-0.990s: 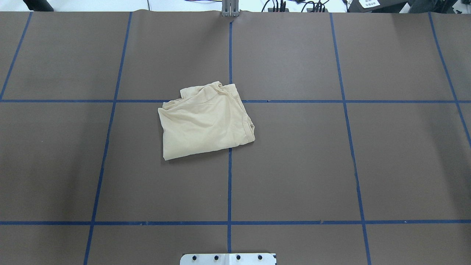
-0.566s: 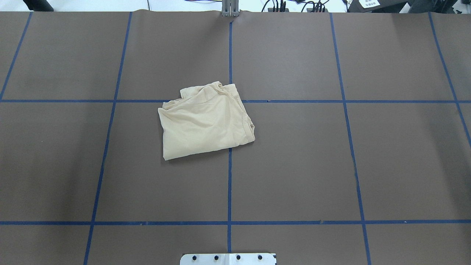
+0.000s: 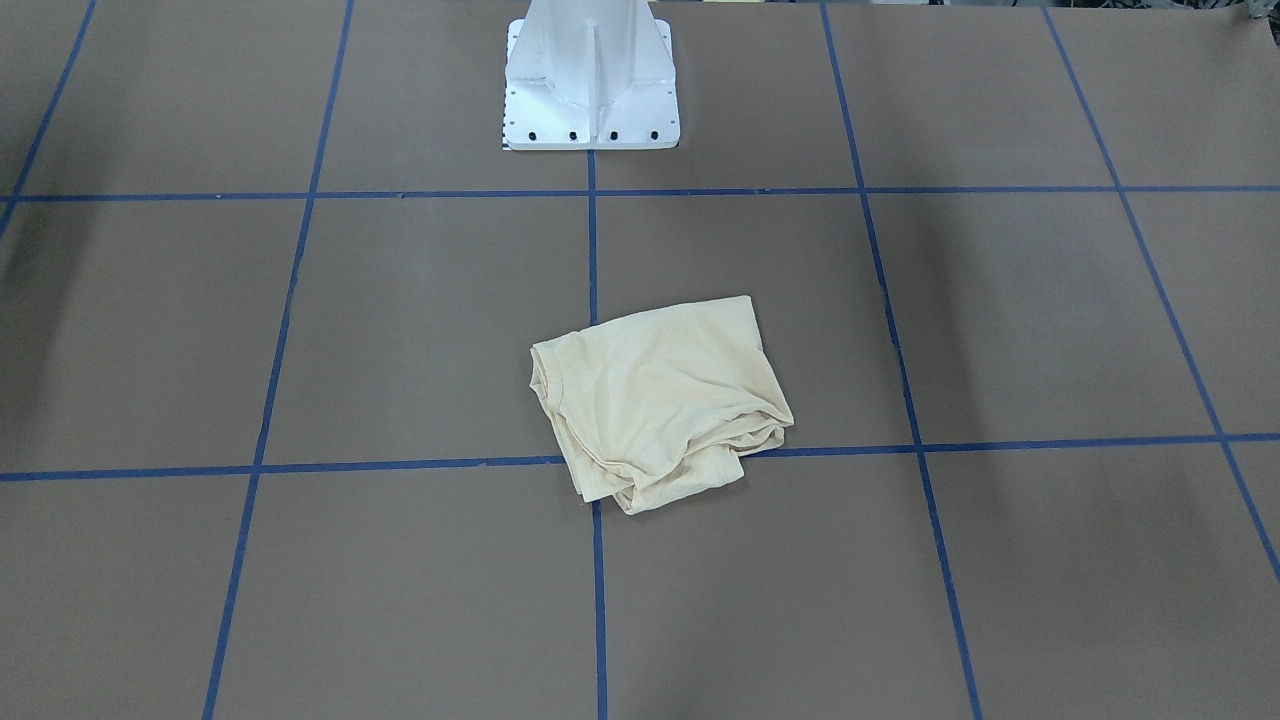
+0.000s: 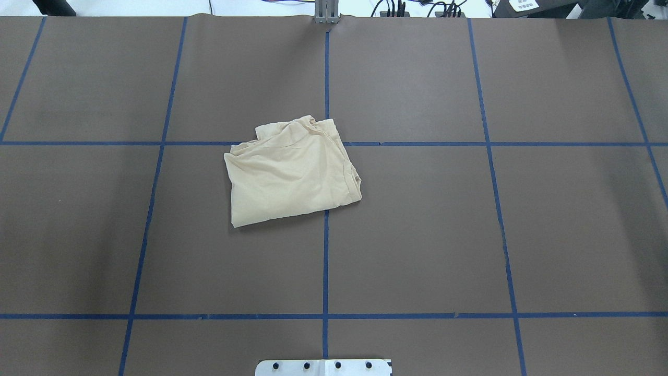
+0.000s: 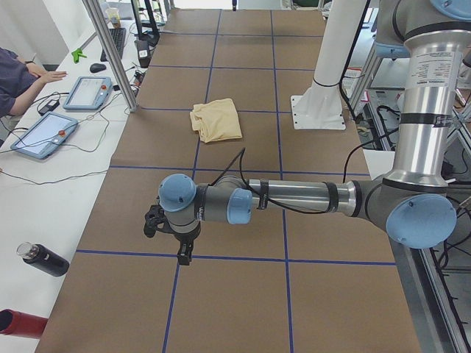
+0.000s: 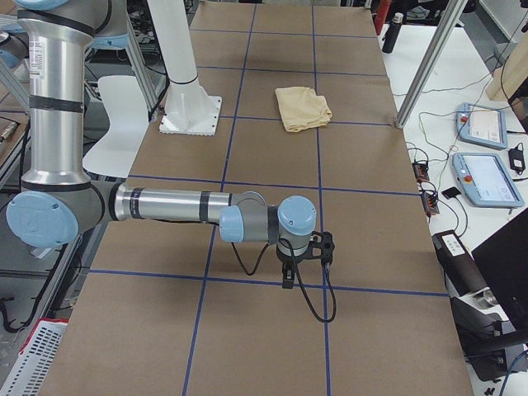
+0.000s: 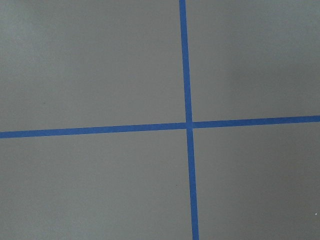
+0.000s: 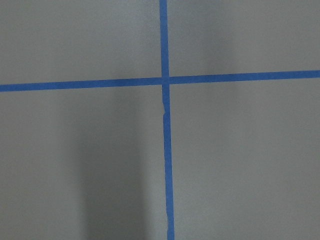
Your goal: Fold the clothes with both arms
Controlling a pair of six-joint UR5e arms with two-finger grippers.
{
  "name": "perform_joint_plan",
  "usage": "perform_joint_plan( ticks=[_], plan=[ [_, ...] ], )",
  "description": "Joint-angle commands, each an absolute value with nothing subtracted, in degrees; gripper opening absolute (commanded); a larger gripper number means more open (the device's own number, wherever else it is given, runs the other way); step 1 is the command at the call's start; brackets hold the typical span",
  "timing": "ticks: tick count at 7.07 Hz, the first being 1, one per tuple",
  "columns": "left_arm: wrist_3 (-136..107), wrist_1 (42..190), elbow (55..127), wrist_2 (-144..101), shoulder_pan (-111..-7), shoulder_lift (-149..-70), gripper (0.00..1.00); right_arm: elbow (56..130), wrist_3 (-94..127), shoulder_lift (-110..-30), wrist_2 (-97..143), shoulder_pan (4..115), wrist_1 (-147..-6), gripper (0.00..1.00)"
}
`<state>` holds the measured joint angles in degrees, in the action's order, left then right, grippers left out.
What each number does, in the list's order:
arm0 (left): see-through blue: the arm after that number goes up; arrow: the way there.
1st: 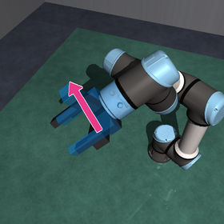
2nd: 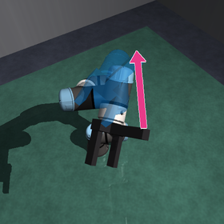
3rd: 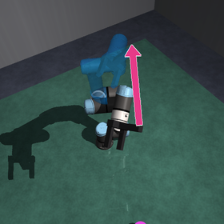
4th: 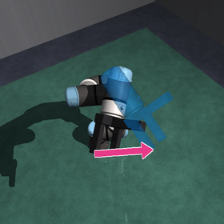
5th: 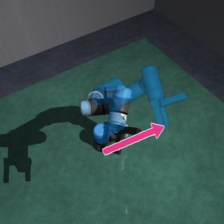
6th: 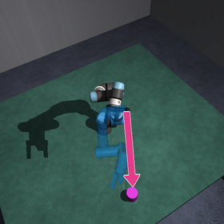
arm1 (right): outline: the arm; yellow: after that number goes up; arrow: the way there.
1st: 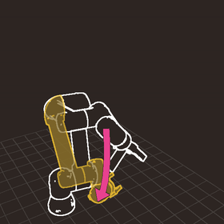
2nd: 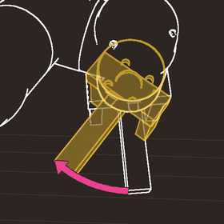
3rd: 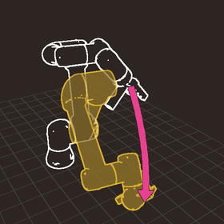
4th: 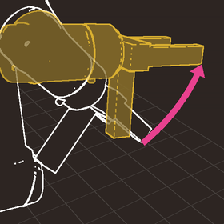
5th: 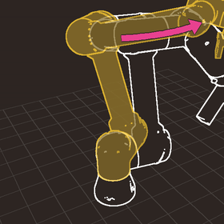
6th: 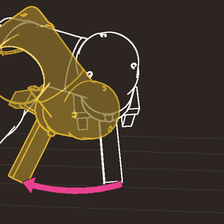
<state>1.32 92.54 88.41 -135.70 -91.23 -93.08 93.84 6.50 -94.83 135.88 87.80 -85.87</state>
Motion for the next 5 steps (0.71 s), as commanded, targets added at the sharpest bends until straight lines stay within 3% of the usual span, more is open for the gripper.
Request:
perform_joint_plan(
  ticks=[1,5],
  plan=[
    [1.3,92.5,88.4,-135.7,-91.2,-93.0,1.00,93.7,6.5,-94.8,135.9,87.8,-85.9,1.00],
    [1.5,92.4,88.9,-135.7,-91.2,-93.5,1.00,93.8,6.5,-94.7,135.9,87.8,-85.9,1.00]
  ],
)
